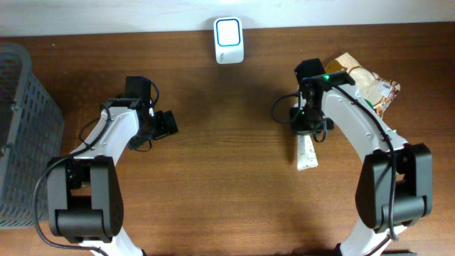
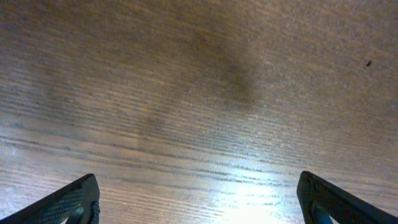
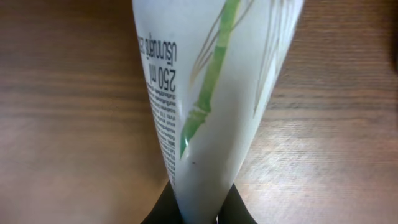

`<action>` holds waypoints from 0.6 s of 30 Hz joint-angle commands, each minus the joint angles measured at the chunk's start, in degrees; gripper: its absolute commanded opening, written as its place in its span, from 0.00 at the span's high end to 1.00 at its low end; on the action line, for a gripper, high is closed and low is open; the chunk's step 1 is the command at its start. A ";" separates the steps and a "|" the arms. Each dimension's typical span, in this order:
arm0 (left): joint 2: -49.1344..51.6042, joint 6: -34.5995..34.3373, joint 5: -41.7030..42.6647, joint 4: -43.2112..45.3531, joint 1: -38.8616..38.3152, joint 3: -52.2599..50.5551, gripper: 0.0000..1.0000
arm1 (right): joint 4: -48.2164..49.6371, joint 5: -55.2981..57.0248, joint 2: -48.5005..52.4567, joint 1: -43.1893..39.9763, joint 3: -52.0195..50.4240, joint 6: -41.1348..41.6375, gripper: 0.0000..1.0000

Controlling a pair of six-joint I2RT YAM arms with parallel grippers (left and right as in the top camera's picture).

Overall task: Scan the item barcode
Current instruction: 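Place the white tube beside the jar with the right gripper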

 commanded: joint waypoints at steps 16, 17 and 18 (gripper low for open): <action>0.44 -0.17 -0.22 -0.04 -0.07 -0.24 0.01 | 10.08 16.02 -0.90 -3.54 -7.34 0.04 0.38; 0.44 -0.17 -0.22 -0.02 -0.07 -0.24 0.01 | 9.42 14.62 -1.38 -3.52 -5.88 0.04 0.38; 0.44 -0.17 -0.22 -0.02 -0.07 -0.24 0.01 | 7.98 12.26 -2.60 -3.41 -3.32 -0.02 0.38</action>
